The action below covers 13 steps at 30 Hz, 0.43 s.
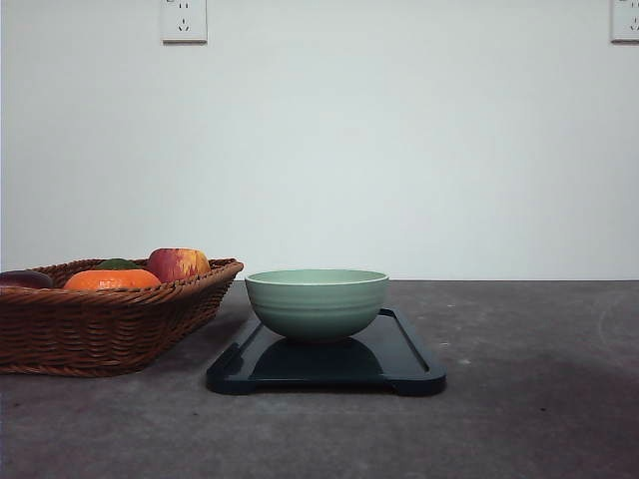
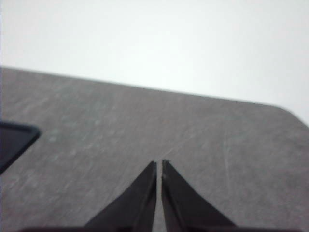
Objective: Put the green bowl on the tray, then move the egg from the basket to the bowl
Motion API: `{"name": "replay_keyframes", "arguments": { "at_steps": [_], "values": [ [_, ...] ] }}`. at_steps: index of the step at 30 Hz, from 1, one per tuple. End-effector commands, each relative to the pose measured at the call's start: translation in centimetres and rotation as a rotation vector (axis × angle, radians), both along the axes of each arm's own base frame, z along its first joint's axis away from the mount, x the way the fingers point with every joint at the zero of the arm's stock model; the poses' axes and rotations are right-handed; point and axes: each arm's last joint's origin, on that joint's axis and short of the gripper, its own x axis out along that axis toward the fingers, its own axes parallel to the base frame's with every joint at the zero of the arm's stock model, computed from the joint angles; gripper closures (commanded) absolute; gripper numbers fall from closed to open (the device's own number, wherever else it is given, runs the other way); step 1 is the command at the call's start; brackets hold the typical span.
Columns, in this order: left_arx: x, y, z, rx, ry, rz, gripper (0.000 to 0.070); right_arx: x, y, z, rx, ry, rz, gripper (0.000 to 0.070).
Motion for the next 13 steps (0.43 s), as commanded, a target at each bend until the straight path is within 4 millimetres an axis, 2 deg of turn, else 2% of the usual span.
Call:
{"name": "replay_keyframes", "arguments": {
  "at_steps": [1,13],
  "values": [
    [0.11,0.02,-0.53,-0.007,0.006,0.006,0.07,0.04,-0.02,-0.13,0.013,0.002,-0.003,0.0689],
    [0.11,0.02,-0.53,-0.007,0.006,0.006,0.07,0.04,-0.01,0.14,0.012,-0.024,-0.002,0.0689]
  ]
}}
